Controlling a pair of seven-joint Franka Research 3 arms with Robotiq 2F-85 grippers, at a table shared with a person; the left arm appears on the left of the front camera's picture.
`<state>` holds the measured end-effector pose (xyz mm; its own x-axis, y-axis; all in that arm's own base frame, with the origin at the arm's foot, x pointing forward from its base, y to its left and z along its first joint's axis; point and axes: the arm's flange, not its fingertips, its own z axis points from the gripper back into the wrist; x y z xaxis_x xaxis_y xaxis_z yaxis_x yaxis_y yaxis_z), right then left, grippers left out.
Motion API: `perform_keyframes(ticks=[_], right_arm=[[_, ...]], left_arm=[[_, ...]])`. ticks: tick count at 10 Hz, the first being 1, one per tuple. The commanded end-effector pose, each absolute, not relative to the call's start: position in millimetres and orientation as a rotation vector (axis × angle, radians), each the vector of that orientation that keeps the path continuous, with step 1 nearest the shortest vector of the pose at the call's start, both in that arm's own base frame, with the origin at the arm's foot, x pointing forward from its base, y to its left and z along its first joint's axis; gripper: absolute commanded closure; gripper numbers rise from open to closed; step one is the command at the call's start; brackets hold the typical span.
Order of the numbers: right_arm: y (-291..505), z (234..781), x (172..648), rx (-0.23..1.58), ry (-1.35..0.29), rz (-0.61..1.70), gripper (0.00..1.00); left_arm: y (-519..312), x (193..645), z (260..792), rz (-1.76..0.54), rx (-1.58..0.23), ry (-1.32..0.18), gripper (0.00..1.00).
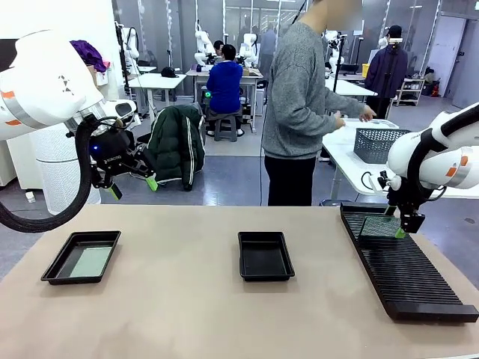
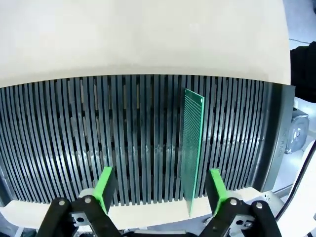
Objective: Inspect and transfer BCBs to ESD trays.
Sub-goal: Pick up the Blank PCB from the PCB Rack and place it in the right ESD tray.
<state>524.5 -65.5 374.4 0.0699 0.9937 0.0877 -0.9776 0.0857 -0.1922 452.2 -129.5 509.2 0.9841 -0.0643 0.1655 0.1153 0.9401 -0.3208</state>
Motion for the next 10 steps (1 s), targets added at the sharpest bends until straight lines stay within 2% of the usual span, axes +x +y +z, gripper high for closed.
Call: perform_keyframes(ticks=[1,3,4,5,6,7,8,9,10], right_arm=[[-66.0,373.3,532.6,-0.105,-0.233,1.478,0.09],[-66.8,378.0,535.4,-0.111,-0.222,1.483,0.10],[-66.0,379.8,537.9,-0.107,-0.202,1.489,0.17],[-65.2,380.2,540.4,-0.101,-0.187,1.498,0.17],[-65.2,380.5,541.6,-0.099,-0.180,1.503,0.24],[-66.0,380.6,543.0,-0.092,-0.161,1.512,0.23],[-66.4,380.6,543.6,-0.091,-0.160,1.513,0.30],[-66.3,380.0,545.0,-0.086,-0.151,1.516,0.30],[-66.3,378.6,546.7,-0.084,-0.128,1.510,0.37]], left_arm=[[-129.6,449.5,508.9,-0.092,-0.335,-0.154,0.00],[-129.6,449.5,508.9,-0.092,-0.335,-0.154,0.00],[-129.6,449.5,508.9,-0.092,-0.335,-0.154,0.00],[-129.6,449.5,508.9,-0.092,-0.335,-0.154,0.00],[-129.6,449.5,508.9,-0.092,-0.335,-0.154,0.00],[-129.6,449.5,508.9,-0.092,-0.335,-0.154,0.00],[-129.6,449.5,508.9,-0.092,-0.335,-0.154,0.00],[-129.6,449.5,508.9,-0.092,-0.335,-0.154,0.00],[-129.6,449.5,508.9,-0.092,-0.335,-0.154,0.00]])
